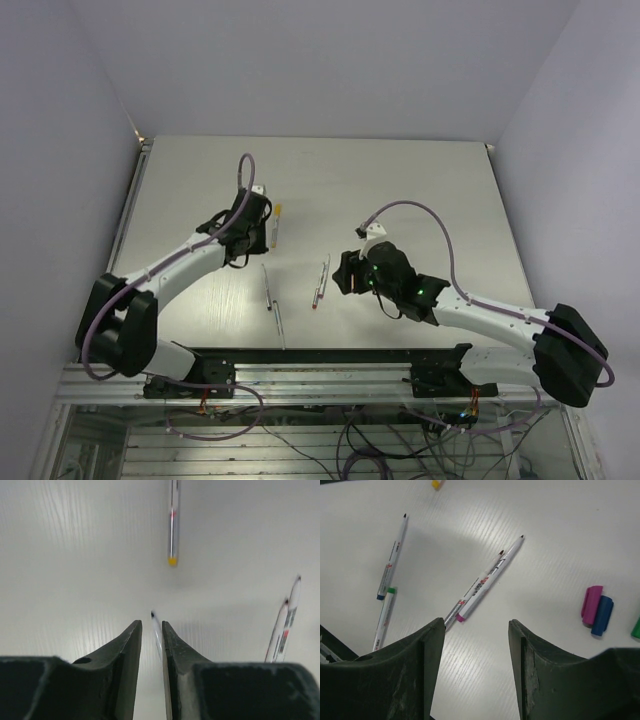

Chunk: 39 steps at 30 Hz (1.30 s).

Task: Insert the pens into the pen caps

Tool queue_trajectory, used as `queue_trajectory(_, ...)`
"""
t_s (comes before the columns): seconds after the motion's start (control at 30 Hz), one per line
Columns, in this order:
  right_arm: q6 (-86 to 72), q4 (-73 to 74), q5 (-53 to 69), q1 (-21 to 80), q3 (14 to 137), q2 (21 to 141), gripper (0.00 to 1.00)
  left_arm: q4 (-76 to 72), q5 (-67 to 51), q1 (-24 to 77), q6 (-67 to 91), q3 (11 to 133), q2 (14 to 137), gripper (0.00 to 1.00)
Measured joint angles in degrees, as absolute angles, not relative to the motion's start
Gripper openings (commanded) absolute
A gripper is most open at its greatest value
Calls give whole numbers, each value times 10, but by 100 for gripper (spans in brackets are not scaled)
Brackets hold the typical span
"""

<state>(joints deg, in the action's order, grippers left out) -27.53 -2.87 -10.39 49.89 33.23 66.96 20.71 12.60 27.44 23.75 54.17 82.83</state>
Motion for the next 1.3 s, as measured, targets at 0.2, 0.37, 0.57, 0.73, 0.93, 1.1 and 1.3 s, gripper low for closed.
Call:
queue_trajectory(0.2,-258,-41,-79,501,330,697,54,247,151,336,275,489,746,34)
queue_trajectory(0.37,-248,-46,-81,501,324,696,53,256,165,382,315,465,701,35)
queue_trajectory(0.57,-243,-66,-54,508,319,707,52,263,186,405,347,440,712,35)
queue_trajectory(0.73,-238,-72,-59,548,319,740,52,263,200,420,363,423,729,35)
queue_trajectory(0.93,-237,-72,-76,587,322,756,52,256,215,426,372,421,736,35)
queue_trajectory(1.1,-235,-72,-103,624,337,774,52,247,229,426,382,413,753,35)
queue_trajectory(1.3,-235,-70,-131,655,347,789,52,245,239,426,386,410,790,35)
